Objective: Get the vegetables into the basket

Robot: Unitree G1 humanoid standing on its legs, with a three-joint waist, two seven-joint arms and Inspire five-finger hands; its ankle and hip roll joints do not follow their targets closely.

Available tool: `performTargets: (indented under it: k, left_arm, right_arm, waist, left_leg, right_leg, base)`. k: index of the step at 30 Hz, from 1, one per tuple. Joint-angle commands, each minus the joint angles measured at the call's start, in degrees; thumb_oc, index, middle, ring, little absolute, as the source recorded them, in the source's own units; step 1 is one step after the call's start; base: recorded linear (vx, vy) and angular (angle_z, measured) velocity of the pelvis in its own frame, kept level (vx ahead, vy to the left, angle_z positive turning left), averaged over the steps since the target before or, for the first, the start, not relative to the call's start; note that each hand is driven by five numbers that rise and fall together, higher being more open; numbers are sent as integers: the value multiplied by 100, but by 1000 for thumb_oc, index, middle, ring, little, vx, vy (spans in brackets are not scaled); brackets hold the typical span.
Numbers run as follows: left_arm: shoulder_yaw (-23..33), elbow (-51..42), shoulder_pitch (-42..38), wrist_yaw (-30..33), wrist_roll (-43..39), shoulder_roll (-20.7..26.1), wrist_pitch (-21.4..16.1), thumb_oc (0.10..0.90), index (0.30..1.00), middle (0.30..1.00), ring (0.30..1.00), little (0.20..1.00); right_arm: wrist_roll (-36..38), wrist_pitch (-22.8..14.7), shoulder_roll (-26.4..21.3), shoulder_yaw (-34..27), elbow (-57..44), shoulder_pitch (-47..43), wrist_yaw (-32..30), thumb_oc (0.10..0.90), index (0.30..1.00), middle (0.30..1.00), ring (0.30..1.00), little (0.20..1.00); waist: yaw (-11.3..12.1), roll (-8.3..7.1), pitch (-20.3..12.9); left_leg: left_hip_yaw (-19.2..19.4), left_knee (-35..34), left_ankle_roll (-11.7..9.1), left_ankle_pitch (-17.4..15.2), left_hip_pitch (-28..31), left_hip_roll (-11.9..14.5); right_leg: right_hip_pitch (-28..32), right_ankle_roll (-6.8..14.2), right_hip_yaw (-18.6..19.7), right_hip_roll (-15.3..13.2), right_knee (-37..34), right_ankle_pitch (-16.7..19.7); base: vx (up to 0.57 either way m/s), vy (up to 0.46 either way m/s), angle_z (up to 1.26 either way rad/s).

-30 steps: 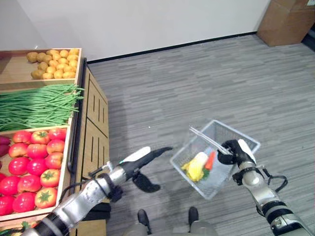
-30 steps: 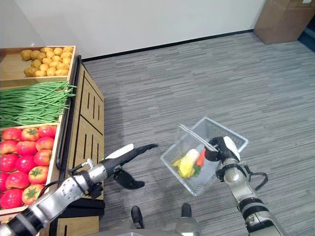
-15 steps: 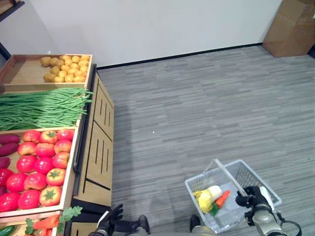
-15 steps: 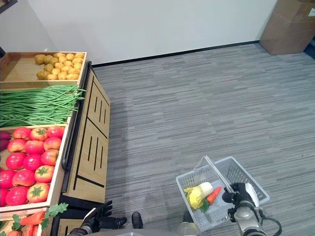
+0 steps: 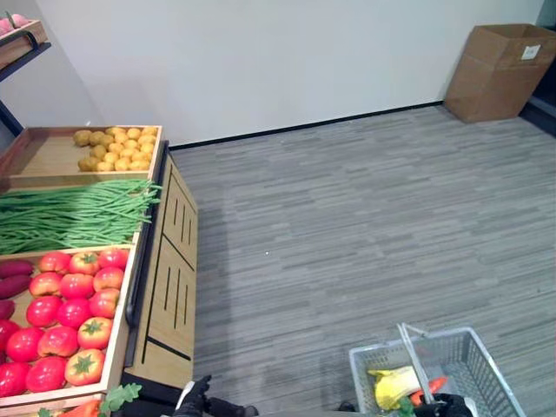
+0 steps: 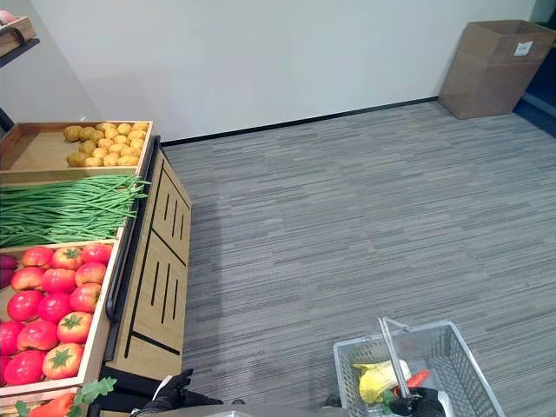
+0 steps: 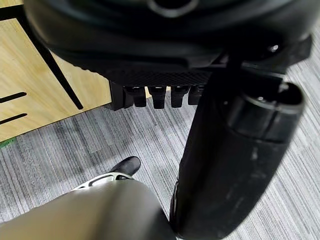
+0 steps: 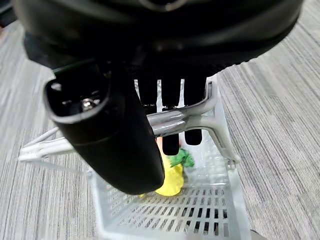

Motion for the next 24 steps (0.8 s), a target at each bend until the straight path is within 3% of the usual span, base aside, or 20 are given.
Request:
performTargets:
  k: [1,9,15,24]
  left_arm:
    - [42,457,7,81,7,252,161,900,1000,1000,1000,1000]
    - [211,612,32,-86,-335,240,189,900,1000,1000,1000,1000]
    - [307,748,64,-339,-512,218,274,900,1000,1000,1000,1000]
    - [272,710,44,-503,-598,210,284,900,1000,1000,1000,1000]
  right_arm:
    - [291,-249,82,-67,217,-577,182,900,1000,1000,1000,1000]
    - [34,21,118,-1,795,-388,584,900,1000,1000,1000,1000]
    - [-607,354,180,205,1246,-222,949,900,1000,1000,1000,1000]
    - [-915,427,296,585,1192,-137,1390,900,1000,1000,1000,1000]
  waist:
    - [50,-295,228]
    - [60,-342,195]
    - [78,-381,152]
    - [87,-421,127]
  left_leg:
    - [-460,27,-233,-458,307,125]
    - [-516,27,-238,-454,277,133]
    - [-562,27,-231,-476,294,135]
    - [-586,27,-233,-469,291,140]
  right_leg:
    - [88,418,-58,-297,29,-226]
    - [98,412,-121,-294,29,-229]
    - [148,401,-170,-293,29,-252]
    - [163,398,-184,-284,29,-271]
  base:
    - [0,0,0]
    - [-1,-4,4]
    - [13,-8,5]
    - [0,0,0]
